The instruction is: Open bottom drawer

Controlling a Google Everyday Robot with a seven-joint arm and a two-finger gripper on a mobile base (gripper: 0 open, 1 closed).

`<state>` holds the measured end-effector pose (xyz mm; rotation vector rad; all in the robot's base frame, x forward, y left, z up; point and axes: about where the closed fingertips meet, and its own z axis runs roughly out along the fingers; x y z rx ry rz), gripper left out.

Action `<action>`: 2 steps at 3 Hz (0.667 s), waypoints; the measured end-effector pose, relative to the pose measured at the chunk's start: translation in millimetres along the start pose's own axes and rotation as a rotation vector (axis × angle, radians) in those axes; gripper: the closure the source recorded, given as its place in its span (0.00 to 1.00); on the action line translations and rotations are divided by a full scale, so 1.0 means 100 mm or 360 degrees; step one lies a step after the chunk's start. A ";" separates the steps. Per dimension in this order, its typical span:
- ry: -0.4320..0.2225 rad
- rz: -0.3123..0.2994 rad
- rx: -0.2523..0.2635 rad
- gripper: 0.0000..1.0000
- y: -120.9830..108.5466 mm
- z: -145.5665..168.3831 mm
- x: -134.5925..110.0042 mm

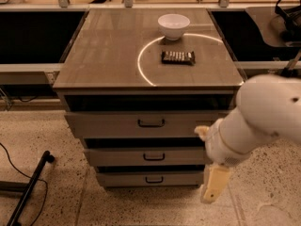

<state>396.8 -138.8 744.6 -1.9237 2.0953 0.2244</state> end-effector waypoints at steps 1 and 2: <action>-0.0058 -0.0047 -0.0033 0.00 0.09 0.56 -0.01; -0.0135 -0.0037 -0.0088 0.00 0.14 1.10 -0.01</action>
Offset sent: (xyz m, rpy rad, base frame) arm -0.0033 0.0547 -0.1619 0.1403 0.0785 0.0627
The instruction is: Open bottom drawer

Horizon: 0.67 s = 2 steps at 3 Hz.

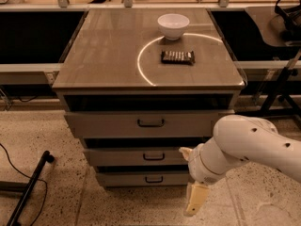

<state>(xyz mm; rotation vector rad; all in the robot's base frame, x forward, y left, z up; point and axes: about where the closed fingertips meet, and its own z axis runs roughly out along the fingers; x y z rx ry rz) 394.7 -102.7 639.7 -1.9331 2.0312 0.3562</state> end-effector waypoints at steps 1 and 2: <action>0.0000 0.0000 0.0000 0.00 0.00 0.00 0.00; -0.0006 0.0024 -0.0004 0.00 -0.07 0.20 0.16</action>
Offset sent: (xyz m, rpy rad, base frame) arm 0.0248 -0.0236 -0.0782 0.0184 0.0288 -0.0458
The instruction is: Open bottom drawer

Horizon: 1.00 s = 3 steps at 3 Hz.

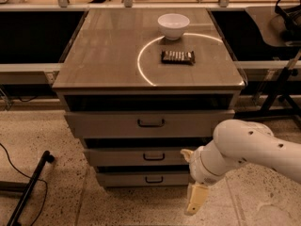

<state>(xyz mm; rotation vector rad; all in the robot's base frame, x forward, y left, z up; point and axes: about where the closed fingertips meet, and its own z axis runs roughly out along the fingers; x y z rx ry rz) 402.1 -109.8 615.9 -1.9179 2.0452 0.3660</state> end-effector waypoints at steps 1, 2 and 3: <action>0.0006 0.0001 0.0000 0.00 -0.11 0.39 0.32; -0.0011 -0.0019 -0.0010 0.00 -0.17 0.71 0.56; -0.0038 -0.0048 -0.0053 0.00 -0.20 1.12 0.74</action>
Offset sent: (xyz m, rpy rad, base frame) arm 0.0281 -0.0376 -0.1380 0.0201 -0.0004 0.0310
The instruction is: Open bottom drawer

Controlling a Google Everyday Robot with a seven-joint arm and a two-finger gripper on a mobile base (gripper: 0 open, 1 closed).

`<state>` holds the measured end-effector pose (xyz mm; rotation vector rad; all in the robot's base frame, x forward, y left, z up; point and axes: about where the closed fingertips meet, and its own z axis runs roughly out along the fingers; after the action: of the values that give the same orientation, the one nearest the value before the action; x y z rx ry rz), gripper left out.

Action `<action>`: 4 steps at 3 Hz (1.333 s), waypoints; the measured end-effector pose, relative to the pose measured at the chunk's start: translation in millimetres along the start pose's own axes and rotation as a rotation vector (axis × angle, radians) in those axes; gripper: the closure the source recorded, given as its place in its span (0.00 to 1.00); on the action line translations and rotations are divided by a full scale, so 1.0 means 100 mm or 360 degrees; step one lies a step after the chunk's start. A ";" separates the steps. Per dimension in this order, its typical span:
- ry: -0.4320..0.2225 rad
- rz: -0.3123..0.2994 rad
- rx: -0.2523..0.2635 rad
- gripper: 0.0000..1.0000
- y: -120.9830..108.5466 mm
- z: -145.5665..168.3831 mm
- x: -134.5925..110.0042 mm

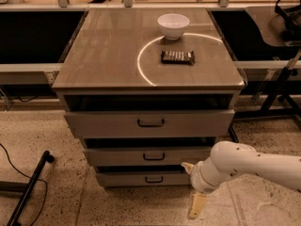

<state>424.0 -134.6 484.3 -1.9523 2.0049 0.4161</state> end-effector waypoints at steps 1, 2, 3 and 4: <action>0.0000 0.0000 0.0000 0.00 0.00 0.00 0.00; -0.0050 -0.0039 -0.0014 0.00 -0.06 0.21 0.17; -0.0132 -0.0136 -0.0040 0.00 -0.13 0.56 0.44; -0.0137 -0.0200 -0.0067 0.00 -0.19 0.85 0.64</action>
Offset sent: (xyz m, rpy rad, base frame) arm 0.0224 -0.0261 -0.0892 0.1076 -0.0157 0.0883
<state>442.8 -157.9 380.5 -2.0362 1.8233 0.5060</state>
